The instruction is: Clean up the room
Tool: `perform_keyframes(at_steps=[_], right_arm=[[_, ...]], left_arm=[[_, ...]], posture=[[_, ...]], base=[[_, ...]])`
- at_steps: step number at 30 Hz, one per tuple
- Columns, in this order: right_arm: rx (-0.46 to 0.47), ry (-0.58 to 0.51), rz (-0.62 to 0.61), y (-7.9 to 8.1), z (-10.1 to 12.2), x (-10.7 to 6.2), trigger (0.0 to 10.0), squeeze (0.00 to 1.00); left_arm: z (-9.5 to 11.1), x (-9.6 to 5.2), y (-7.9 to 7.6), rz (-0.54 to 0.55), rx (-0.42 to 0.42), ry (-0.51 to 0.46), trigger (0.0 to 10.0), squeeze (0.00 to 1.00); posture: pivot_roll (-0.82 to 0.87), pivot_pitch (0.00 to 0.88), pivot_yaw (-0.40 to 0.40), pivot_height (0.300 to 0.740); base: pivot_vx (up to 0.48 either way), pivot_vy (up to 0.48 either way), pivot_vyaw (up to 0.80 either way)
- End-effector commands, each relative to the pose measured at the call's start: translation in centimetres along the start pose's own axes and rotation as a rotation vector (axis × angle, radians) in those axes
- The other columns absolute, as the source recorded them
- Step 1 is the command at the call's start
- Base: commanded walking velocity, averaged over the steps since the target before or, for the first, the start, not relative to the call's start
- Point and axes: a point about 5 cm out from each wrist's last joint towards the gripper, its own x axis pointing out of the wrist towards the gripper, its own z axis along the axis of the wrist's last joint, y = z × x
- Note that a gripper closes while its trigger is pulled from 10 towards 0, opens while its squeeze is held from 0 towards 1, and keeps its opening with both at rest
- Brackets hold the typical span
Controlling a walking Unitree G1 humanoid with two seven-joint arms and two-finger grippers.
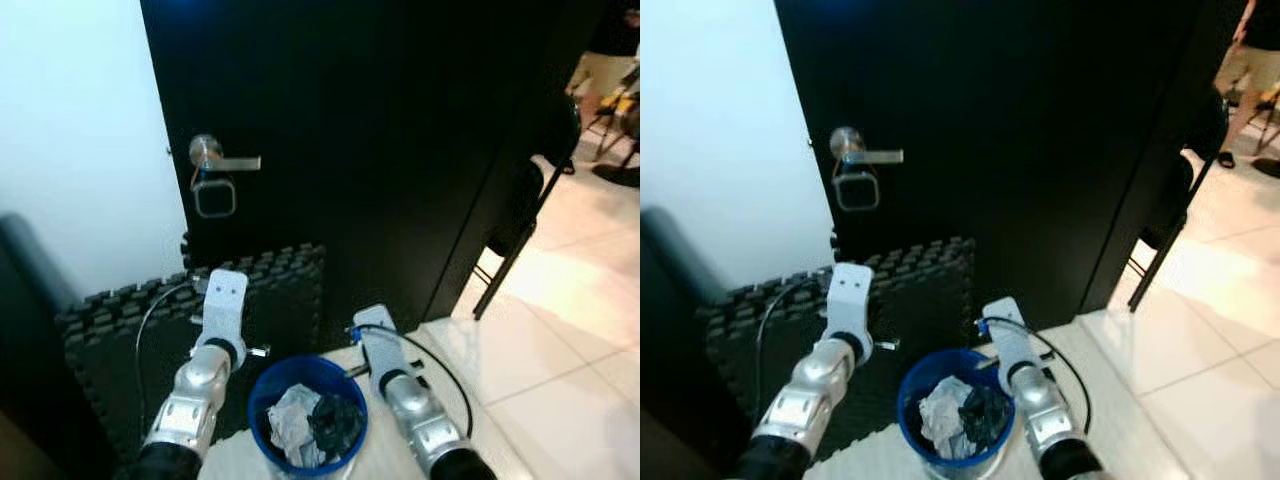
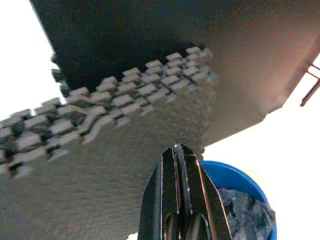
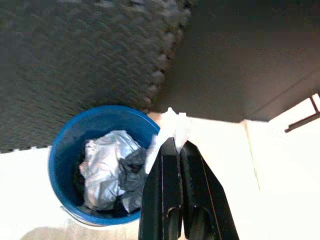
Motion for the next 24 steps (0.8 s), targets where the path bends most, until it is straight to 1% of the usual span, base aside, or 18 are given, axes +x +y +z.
perform_keyframes(at_steps=[1, 6, 8, 9, 10, 11, 12, 13, 14, 15, 18, 19, 20, 21, 22, 24], right_arm=[[-0.013, 0.002, 0.004, 0.0, -0.1, 0.0, 10.0, 0.0], [-0.049, 0.012, 0.041, 0.3, 0.0, 0.3, 10.0, 0.0], [-0.089, 0.037, 0.075, 0.5, 0.0, 0.7, 10.0, 0.0], [-0.116, 0.061, 0.093, 0.6, -0.2, 0.9, 10.0, 0.0], [-0.116, 0.061, 0.093, 0.6, -0.2, 0.9, 10.0, 0.0], [-0.135, 0.088, 0.105, 0.7, -0.4, 1.0, 10.0, 0.0], [-0.145, 0.105, 0.111, 0.7, -0.6, 1.1, 10.0, 0.0], [-0.157, 0.116, 0.114, 0.7, -0.7, 1.1, 10.0, 0.0], [-0.165, 0.123, 0.114, 0.7, -0.7, 1.2, 10.0, 0.0], [-0.166, 0.131, 0.11, 0.7, -0.9, 1.2, 10.0, 0.0], [-0.166, 0.136, 0.108, 0.7, -1.0, 1.2, 10.0, 0.0], [-0.167, 0.149, 0.105, 0.7, -1.3, 1.2, 10.0, 0.0], [-0.167, 0.149, 0.105, 0.7, -1.3, 1.2, 10.0, 0.0], [-0.166, 0.152, 0.102, 0.7, -1.4, 1.2, 10.0, 0.0], [-0.166, 0.152, 0.102, 0.7, -1.4, 1.2, 10.0, 0.0], [-0.144, 0.155, 0.082, 0.4, -1.4, 1.2, 10.0, 0.0]], left_arm=[[0.1, 0.0, 0.2, 0.006, 0.024, -0.005, 10.0, 0.0], [-0.2, 0.1, 0.3, -0.006, 0.062, 0.014, 10.0, 0.0], [-0.6, 0.1, 0.2, -0.04, 0.095, 0.034, 10.0, 0.0], [-0.8, 0.1, 0.0, -0.077, 0.151, 0.043, 10.0, 0.0], [-0.8, 0.1, 0.0, -0.077, 0.151, 0.043, 10.0, 0.0], [-1.3, -0.1, -0.2, -0.118, 0.233, 0.054, 10.0, 0.0], [-1.6, -0.3, -0.3, -0.146, 0.289, 0.061, 10.0, 0.0], [-2.0, -0.5, -0.3, -0.169, 0.352, 0.072, 10.0, 0.0], [-2.3, -0.7, -0.3, -0.183, 0.386, 0.077, 10.0, 0.0], [-2.7, -1.0, -0.4, -0.211, 0.402, 0.077, 10.0, 0.0], [-3.0, -1.3, -0.4, -0.231, 0.411, 0.076, 10.0, 0.0], [-3.2, -2.3, -0.9, -0.304, 0.441, 0.051, 10.0, 0.0], [-3.2, -2.3, -0.9, -0.304, 0.441, 0.051, 10.0, 0.0], [-3.2, -2.8, -1.1, -0.349, 0.463, 0.036, 10.0, 0.0], [-3.2, -2.8, -1.1, -0.349, 0.463, 0.036, 10.0, 0.0], [-3.3, -3.9, -1.2, -0.412, 0.508, 0.031, 10.0, 0.0]], posture=[[0.03, 0.0, -0.067, 0.74], [0.03, 0.0, -0.066, 0.74], [0.02, 0.0, -0.063, 0.74], [0.03, 0.0, -0.066, 0.74], [0.03, 0.0, -0.066, 0.74], [0.03, 0.012, -0.073, 0.74], [0.03, 0.018, -0.075, 0.74], [0.03, 0.039, -0.081, 0.74], [0.03, 0.046, -0.083, 0.74], [0.04, 0.086, -0.087, 0.74], [0.04, 0.086, -0.087, 0.74], [0.06, 0.152, -0.086, 0.74], [0.06, 0.152, -0.086, 0.74], [0.07, 0.17, -0.083, 0.74], [0.07, 0.17, -0.083, 0.74], [0.08, 0.218, -0.071, 0.74]], base=[[0.0, 0.0, 0.0], [0.0, 0.0, 0.0], [0.0, 0.0, 0.0], [0.0, 0.0, 0.0], [0.0, 0.0, 0.0], [0.0, 0.0, 0.0], [0.0, 0.0, 0.0], [0.0, 0.0, 0.0], [0.0, 0.0, 0.0], [0.0, 0.0, 0.0], [0.0, 0.0, 0.0], [0.0, 0.0, 0.0], [0.0, 0.0, 0.0], [0.0, 0.0, 0.0], [0.0, 0.0, 0.0], [0.0, 0.0, 0.0]])
